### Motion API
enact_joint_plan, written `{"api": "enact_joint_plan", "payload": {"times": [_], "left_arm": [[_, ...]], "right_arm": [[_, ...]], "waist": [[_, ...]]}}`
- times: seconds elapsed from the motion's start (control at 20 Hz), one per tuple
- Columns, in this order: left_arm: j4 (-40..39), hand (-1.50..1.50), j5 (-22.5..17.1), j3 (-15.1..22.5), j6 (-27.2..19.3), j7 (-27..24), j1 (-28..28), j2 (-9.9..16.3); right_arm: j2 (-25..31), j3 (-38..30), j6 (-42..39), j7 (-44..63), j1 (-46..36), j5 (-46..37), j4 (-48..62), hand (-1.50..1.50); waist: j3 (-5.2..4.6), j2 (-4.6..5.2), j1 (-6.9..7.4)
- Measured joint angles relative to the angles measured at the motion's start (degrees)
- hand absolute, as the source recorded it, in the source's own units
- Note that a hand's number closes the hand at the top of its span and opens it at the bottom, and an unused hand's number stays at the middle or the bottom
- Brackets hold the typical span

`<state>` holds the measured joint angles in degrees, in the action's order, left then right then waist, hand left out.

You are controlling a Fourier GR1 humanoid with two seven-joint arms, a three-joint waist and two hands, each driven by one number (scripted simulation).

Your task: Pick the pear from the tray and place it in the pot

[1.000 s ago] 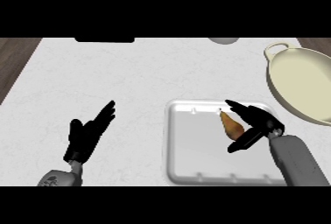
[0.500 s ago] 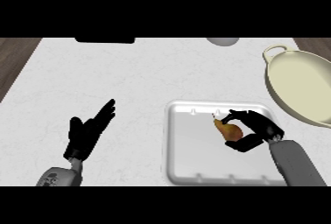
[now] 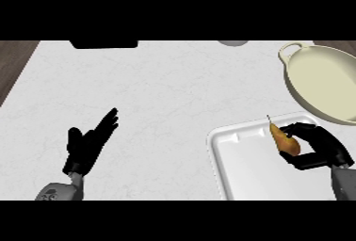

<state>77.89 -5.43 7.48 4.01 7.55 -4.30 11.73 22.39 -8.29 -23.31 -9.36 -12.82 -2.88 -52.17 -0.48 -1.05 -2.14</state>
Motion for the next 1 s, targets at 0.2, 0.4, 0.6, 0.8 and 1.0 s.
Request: {"api": "enact_joint_plan", "payload": {"times": [0.2, 0.4, 0.6, 0.8, 1.0], "left_arm": [[0.4, 0.0, -0.2, -0.8, -0.8, -0.5, 1.4, 0.1], [1.0, 0.0, -0.4, -0.5, 0.0, -0.7, 1.6, 0.1], [1.0, 0.0, -0.2, 0.0, 1.0, -0.7, 1.0, 0.1], [1.4, 0.0, 0.4, 0.5, 1.2, 0.7, -0.1, -0.4], [1.1, 0.0, 0.8, 0.3, 1.7, 0.3, -0.2, -0.5]], "right_arm": [[6.8, -12.5, 3.7, -7.9, 4.3, 6.2, 2.7, 1.5], [11.5, -20.4, 6.2, -19.6, 9.2, 8.0, 8.3, 1.5], [15.5, -24.8, 7.3, -30.0, 10.2, 7.7, 17.1, 1.5], [19.1, -25.8, 10.2, -36.7, 9.2, 5.3, 24.1, 1.5], [22.2, -25.9, 13.9, -39.7, 8.0, 3.6, 26.5, 1.5]], "waist": [[0.65, 0.42, -2.34], [0.86, 1.01, -0.78], [0.85, 1.27, 1.18], [0.74, 1.26, 2.07], [0.65, 1.2, 2.3]]}}
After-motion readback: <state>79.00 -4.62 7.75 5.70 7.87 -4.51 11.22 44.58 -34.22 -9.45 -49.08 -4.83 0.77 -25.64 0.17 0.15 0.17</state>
